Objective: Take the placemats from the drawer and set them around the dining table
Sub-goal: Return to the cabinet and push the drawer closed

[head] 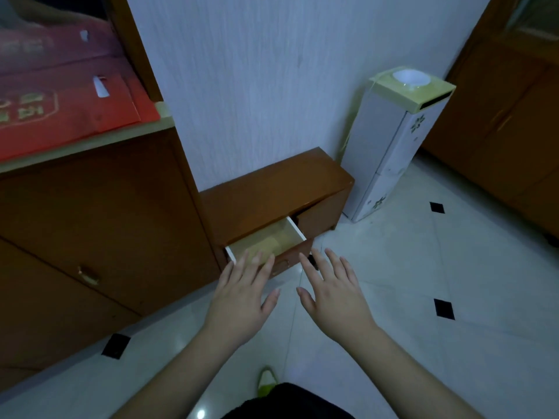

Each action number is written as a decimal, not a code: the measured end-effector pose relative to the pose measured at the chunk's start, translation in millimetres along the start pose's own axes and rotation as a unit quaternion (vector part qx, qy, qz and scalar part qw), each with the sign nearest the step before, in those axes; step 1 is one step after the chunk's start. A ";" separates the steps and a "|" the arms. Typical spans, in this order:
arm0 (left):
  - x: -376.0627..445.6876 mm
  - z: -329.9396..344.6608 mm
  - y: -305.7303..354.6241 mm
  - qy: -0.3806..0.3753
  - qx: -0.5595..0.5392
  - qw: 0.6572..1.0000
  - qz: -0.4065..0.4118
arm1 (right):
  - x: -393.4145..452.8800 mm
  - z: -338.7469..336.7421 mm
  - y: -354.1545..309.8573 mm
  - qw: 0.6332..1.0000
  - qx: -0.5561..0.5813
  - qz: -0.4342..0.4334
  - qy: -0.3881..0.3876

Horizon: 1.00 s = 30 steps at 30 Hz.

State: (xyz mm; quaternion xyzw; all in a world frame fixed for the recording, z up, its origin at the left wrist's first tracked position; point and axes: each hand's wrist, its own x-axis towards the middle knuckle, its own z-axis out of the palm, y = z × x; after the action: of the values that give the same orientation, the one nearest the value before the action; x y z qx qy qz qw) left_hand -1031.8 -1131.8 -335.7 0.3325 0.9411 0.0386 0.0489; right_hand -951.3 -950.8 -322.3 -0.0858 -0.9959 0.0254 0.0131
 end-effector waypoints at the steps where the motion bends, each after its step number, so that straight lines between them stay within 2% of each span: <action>1: 12.8 0.0 -1.0 0.001 -0.012 1.000 0.008 | 14.4 1.1 0.2 1.000 0.002 0.000 -0.002; 6: 75.6 1.8 -20.5 0.020 -0.060 0.998 0.007 | 77.0 11.3 9.2 1.000 0.007 -0.020 -0.013; 12: 120.7 8.2 -47.0 0.026 -0.047 0.998 -0.017 | 140.7 23.0 28.7 0.999 0.016 -0.040 -0.031; 18: 167.6 30.6 -48.1 -0.002 -0.030 0.997 -0.076 | 206.6 51.5 52.0 0.993 0.050 -0.089 -0.059; 23: 196.4 61.4 -32.4 -0.034 -0.039 0.990 -0.131 | 258.7 75.8 68.8 0.976 0.080 -0.175 -0.099; 30: 226.7 91.1 -15.8 -0.017 -0.096 0.969 -0.228 | 314.7 114.1 98.1 0.958 0.101 -0.236 -0.125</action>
State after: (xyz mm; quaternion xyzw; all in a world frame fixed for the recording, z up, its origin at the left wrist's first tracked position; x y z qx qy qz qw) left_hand -1206.5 -997.7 -442.8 0.1034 0.9830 0.1105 0.1043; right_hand -1248.0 -805.9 -434.6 0.1576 -0.9737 0.1325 -0.0971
